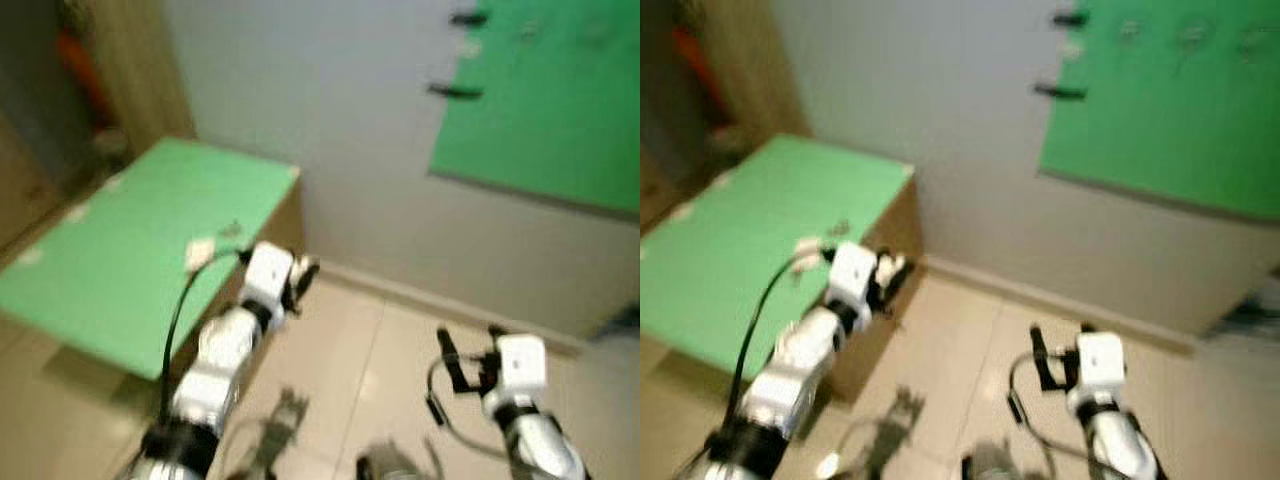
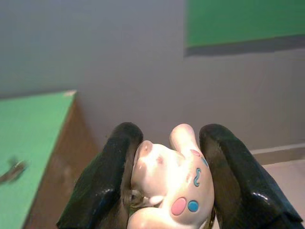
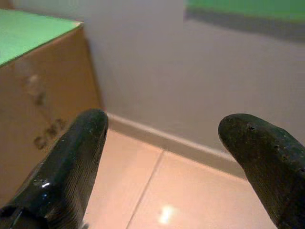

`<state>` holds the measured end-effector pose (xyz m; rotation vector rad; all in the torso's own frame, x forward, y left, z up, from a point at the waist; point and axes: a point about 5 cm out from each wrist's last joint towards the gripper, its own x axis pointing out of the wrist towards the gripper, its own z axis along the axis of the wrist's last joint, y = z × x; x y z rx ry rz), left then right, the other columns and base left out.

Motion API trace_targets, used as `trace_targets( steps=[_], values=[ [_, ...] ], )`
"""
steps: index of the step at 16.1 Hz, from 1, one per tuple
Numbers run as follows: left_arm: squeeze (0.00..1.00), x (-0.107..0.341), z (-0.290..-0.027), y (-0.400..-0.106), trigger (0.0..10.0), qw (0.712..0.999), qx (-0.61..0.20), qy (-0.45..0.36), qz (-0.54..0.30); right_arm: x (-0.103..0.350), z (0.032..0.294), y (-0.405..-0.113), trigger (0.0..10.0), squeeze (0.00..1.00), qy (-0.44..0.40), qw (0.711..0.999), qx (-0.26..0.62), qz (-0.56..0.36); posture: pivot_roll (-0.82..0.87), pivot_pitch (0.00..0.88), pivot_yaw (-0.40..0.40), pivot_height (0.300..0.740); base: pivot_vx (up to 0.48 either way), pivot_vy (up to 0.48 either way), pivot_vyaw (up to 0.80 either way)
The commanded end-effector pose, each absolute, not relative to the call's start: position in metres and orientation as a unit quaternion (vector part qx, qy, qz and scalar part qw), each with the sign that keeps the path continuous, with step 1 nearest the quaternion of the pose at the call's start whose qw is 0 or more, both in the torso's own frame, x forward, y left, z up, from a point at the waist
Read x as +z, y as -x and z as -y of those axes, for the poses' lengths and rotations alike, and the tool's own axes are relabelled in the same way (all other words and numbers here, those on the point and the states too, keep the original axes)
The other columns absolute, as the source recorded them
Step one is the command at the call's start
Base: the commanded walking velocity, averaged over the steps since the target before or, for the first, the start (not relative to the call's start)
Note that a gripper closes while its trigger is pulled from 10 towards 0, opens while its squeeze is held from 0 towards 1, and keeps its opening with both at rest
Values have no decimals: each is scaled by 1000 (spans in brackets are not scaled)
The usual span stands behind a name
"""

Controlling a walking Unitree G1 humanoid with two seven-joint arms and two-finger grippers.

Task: Hang keys on a hook

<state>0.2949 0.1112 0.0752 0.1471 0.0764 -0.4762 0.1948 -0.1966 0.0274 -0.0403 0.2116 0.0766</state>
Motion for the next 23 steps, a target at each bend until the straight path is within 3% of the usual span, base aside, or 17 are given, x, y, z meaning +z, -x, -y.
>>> trace_targets(
  steps=[1, 7, 12, 23],
  values=[
    [0, 75, -111, -295, 10000, 967, -240, -79, -37, 26, 196, -196, 10000, 0, 20, 993, 36, -106, -168, 0, 21, 695, 0, 0, 0],
    [0, 75, -111, -299, 10000, 963, -252, -87, -37, 37, 194, -203, 10000, 0, 27, 995, 35, -84, -170, 0, 28, 738, 0, 0, -78],
    [0, 75, -109, -298, 10000, 963, -256, -77, -34, 37, 194, -203, 10000, 0, 24, 996, 32, -82, -171, 0, 30, 740, 0, 0, 0],
    [0, 86, -100, -305, 10000, 951, -302, -62, -8, 23, 201, -207, 10000, 0, 31, 994, 34, -96, -177, 0, 25, 740, 471, 0, 0]
  ],
)
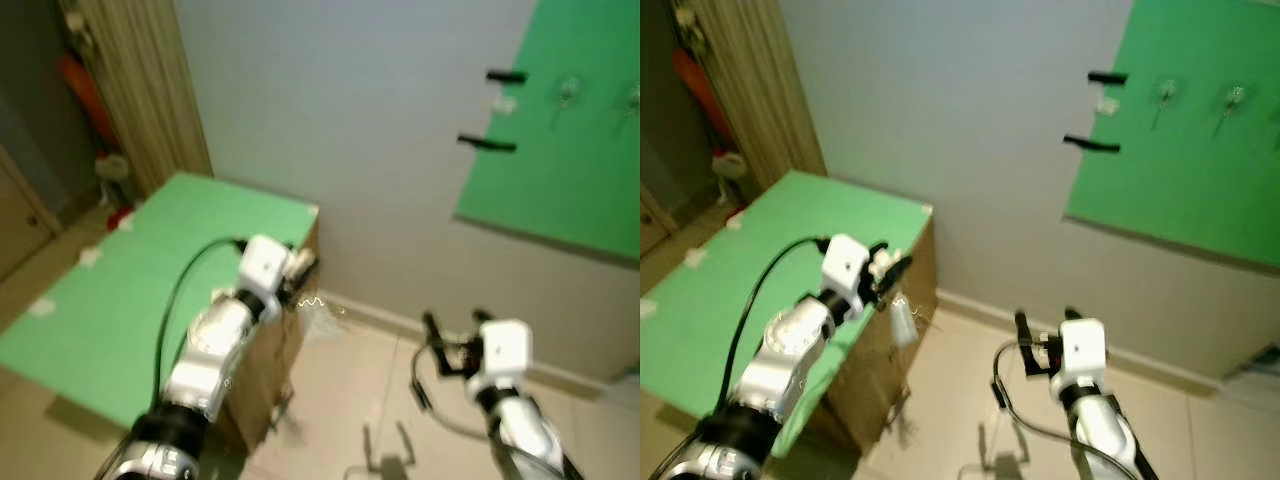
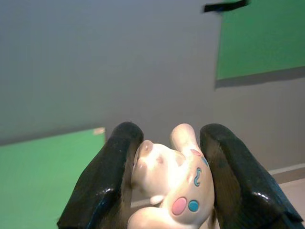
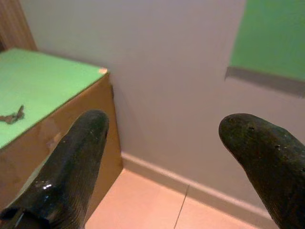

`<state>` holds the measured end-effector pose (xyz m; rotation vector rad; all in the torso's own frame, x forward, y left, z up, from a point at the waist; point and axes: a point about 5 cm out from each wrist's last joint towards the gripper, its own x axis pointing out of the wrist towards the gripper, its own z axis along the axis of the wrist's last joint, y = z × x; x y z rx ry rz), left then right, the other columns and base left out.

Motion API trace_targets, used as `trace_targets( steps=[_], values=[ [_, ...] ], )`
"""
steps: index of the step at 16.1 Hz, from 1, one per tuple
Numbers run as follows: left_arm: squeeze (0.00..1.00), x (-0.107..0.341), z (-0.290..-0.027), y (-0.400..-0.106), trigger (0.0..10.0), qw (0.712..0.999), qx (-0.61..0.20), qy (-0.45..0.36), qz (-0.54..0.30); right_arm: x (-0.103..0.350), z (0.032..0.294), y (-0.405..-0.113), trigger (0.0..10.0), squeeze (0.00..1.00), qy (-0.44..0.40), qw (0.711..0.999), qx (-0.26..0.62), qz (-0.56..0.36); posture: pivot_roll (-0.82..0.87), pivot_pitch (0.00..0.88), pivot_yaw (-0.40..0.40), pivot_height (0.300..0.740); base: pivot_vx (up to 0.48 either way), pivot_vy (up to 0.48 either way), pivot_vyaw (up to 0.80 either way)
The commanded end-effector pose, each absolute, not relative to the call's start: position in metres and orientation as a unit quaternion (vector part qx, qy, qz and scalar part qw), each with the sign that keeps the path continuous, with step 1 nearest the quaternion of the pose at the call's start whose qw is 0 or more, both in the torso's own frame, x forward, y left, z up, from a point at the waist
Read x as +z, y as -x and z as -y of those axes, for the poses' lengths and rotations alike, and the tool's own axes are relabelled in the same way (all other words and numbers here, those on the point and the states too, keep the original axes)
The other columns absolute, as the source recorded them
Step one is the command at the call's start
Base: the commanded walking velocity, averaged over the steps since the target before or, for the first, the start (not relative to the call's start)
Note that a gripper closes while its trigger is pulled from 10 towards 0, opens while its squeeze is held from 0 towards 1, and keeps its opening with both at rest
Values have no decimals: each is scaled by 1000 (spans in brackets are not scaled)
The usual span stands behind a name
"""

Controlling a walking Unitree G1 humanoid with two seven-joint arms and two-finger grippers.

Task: Hang keys on a hook

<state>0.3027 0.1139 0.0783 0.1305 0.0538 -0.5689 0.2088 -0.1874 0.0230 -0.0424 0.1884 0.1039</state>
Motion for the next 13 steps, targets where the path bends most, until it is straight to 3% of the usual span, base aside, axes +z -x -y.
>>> trace_targets(
  steps=[1, 3, 7, 11, 13],
  values=[
    [0, 87, -100, -305, 10000, 949, -309, -65, -7, 21, 203, -207, 10000, 0, 33, 994, 29, -100, -178, 0, 27, 740, 480, 0, 0],
    [0, 86, -97, -305, 10000, 941, -330, -80, -12, 17, 206, -206, 10000, 0, 33, 994, 13, -108, -175, 0, 28, 740, 480, 0, 0],
    [0, 89, -91, -306, 10000, 934, -346, -93, -9, 11, 202, -205, 10000, 0, 35, 992, 19, -117, -172, 0, 35, 740, 0, 0, 0],
    [0, 86, -84, -298, 10000, 926, -366, -96, -6, 10, 199, -204, 10000, 0, 35, 992, 34, -113, -171, 0, 32, 740, 287, -382, 0],
    [0, 85, -84, -297, 10000, 925, -369, -94, -8, 10, 196, -204, 10000, 0, 33, 992, 43, -111, -169, 0, 31, 740, 294, -377, -631]
  ],
)
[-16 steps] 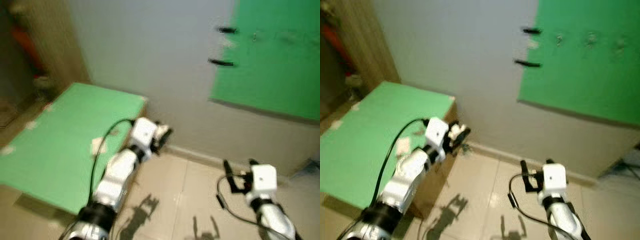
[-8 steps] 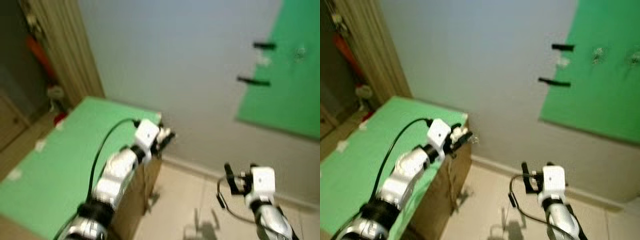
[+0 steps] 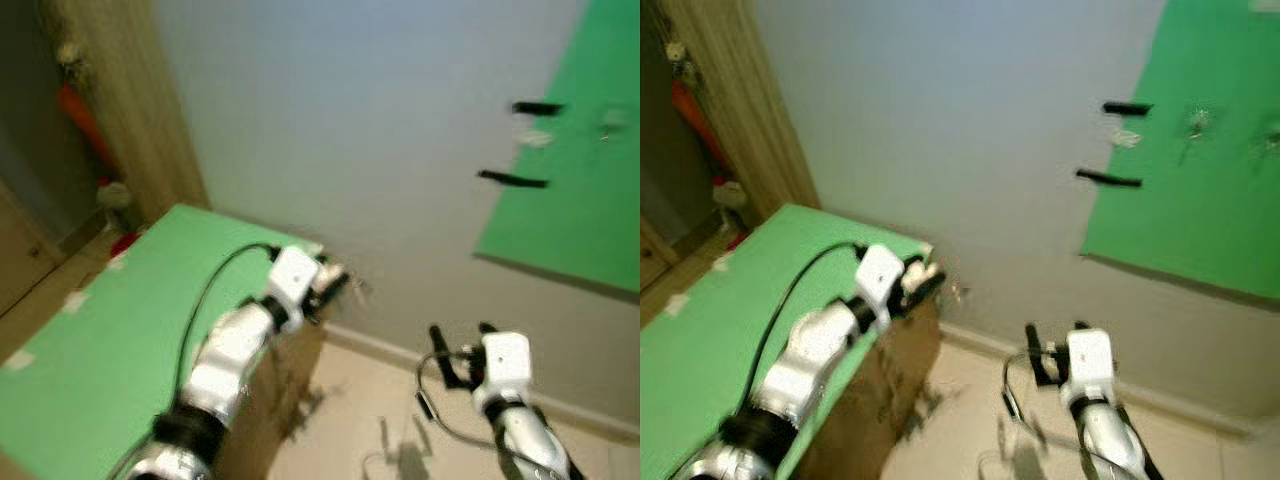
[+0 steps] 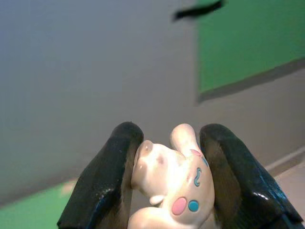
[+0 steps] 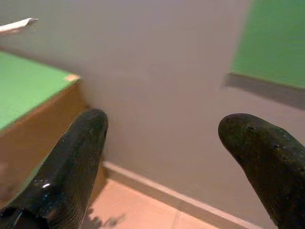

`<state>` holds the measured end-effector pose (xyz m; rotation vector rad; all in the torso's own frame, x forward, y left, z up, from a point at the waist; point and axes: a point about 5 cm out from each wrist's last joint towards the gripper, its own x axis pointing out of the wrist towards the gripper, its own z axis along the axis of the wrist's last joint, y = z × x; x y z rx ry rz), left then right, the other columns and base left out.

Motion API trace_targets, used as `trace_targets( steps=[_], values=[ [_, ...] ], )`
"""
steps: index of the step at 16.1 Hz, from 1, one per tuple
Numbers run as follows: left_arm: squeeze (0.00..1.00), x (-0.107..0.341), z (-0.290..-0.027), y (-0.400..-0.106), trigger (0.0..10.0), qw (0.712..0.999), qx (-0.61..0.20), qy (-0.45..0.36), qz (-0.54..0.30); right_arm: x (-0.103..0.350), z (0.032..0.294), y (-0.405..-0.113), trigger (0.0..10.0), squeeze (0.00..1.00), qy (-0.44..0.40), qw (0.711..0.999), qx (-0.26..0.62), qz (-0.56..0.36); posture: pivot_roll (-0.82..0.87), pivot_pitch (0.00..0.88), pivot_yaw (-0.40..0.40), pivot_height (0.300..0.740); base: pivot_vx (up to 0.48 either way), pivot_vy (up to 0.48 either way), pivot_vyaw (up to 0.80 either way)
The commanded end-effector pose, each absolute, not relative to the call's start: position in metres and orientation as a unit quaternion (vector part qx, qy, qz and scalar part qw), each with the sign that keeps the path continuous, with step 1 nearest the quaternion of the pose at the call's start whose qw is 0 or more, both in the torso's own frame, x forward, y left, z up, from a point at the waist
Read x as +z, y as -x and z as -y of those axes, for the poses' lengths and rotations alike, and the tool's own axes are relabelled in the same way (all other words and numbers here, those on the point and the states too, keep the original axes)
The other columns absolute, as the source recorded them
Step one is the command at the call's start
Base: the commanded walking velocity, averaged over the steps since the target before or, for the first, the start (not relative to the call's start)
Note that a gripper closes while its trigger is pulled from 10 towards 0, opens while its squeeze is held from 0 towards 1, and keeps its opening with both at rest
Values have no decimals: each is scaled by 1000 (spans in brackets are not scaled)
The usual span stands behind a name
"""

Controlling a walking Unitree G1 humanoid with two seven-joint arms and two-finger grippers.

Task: Hang keys on a hook

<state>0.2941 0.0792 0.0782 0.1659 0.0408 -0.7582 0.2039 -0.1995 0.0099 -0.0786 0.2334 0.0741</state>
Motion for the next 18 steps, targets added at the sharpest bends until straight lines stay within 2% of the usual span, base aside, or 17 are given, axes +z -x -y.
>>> trace_targets(
  steps=[1, 10, 12, 13, 14, 18],
  values=[
    [0, 85, -84, -297, 10000, 925, -369, -93, -8, 10, 196, -204, 10000, 0, 35, 992, 44, -110, -169, 0, 31, 740, 296, -375, -575],
    [0, 86, -83, -296, 10000, 915, -394, -90, -15, 18, 193, -207, 10000, 0, 30, 993, 52, -97, -166, 0, 27, 740, 351, -320, -515],
    [0, 90, -87, -298, 10000, 887, -448, -109, -37, 20, 190, -209, 10000, 0, 25, 991, 71, -114, -169, 0, 26, 736, 0, 0, 0],
    [0, 106, -95, -305, 10000, 865, -485, -127, -36, 27, 190, -218, 10000, 0, 24, 989, 83, -123, -170, 0, 31, 736, 0, 0, 0],
    [0, 123, -103, -314, 10000, 855, -498, -143, -25, 38, 190, -230, 10000, 0, 19, 988, 95, -119, -175, 0, 39, 736, 0, 0, 0],
    [0, 186, -115, -332, 10000, 803, -560, -203, 16, 96, 182, -258, 10000, 0, -17, 968, 236, -83, -176, 0, 44, 736, 0, 0, 0]
  ],
)
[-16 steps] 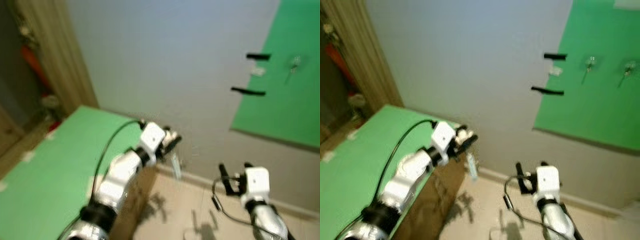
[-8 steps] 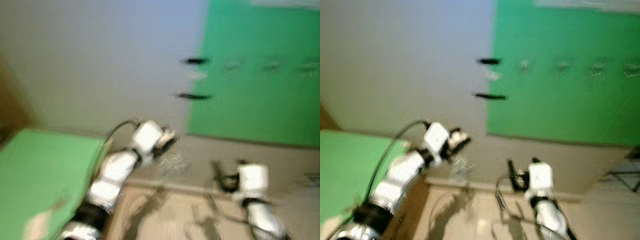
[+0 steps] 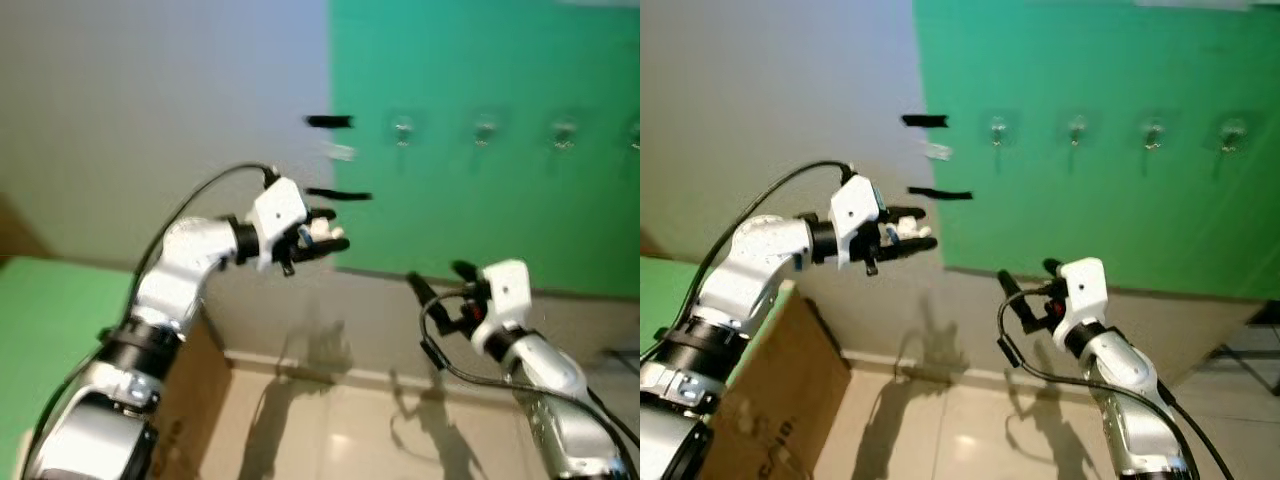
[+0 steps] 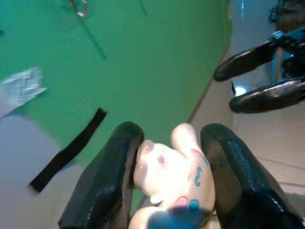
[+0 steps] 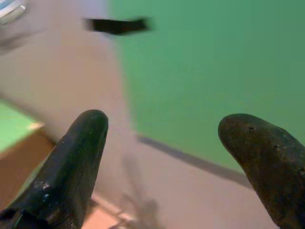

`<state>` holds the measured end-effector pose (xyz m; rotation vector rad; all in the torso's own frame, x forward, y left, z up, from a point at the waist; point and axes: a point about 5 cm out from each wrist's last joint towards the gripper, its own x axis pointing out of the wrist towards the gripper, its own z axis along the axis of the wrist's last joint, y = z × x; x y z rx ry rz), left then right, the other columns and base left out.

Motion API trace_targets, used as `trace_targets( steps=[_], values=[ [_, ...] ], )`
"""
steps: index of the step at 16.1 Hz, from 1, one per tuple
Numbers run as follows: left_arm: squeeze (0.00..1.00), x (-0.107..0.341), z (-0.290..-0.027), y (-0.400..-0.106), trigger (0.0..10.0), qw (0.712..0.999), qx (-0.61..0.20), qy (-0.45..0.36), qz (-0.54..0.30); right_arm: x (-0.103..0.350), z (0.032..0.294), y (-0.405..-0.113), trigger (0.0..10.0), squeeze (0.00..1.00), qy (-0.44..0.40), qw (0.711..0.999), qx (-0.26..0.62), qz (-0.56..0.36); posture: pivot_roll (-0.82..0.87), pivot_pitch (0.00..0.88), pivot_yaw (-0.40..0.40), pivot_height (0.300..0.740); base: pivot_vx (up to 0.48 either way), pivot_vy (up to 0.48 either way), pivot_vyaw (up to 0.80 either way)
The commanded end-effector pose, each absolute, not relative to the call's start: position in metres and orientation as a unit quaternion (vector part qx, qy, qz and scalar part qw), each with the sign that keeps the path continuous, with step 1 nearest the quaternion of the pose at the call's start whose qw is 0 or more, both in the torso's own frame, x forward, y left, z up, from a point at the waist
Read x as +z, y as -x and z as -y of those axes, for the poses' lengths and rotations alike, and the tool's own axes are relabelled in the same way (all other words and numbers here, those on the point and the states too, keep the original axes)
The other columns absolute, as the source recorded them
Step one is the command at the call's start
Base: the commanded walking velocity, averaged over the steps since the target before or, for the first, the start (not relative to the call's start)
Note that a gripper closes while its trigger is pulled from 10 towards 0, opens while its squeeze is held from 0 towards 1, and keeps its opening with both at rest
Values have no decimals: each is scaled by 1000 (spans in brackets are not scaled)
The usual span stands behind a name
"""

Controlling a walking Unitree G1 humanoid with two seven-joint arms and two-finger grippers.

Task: Hang keys on a hook

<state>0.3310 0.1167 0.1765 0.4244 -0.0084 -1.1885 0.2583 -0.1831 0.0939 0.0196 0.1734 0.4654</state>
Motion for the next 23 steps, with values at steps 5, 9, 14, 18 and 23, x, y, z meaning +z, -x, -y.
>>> trace_targets(
  steps=[5, 9, 14, 18, 23],
  values=[
    [0, 219, -111, -334, 10000, 752, -618, -229, 32, 148, 172, -275, 10000, 0, 15, 943, 326, -61, -182, 0, 61, 736, 0, 0, 0],
    [0, 232, -102, -337, 10000, 745, -626, -223, 49, 168, 153, -282, 10000, 0, 32, 926, 374, -43, -186, 0, 73, 736, 0, 0, 0],
    [0, 226, -93, -344, 10000, 743, -615, -261, 42, 180, 127, -286, 10000, 0, 30, 909, 415, -33, -180, 0, 76, 736, 0, 0, 0],
    [0, 220, -95, -350, 10000, 749, -596, -288, 31, 178, 131, -282, 10000, 0, 36, 908, 415, -43, -187, 0, 83, 736, 0, 0, 0],
    [0, 226, -99, -359, 10000, 762, -581, -285, 34, 173, 139, -271, 10000, 0, 26, 899, 431, -70, -193, 0, 88, 736, 0, 0, 0]
  ],
)
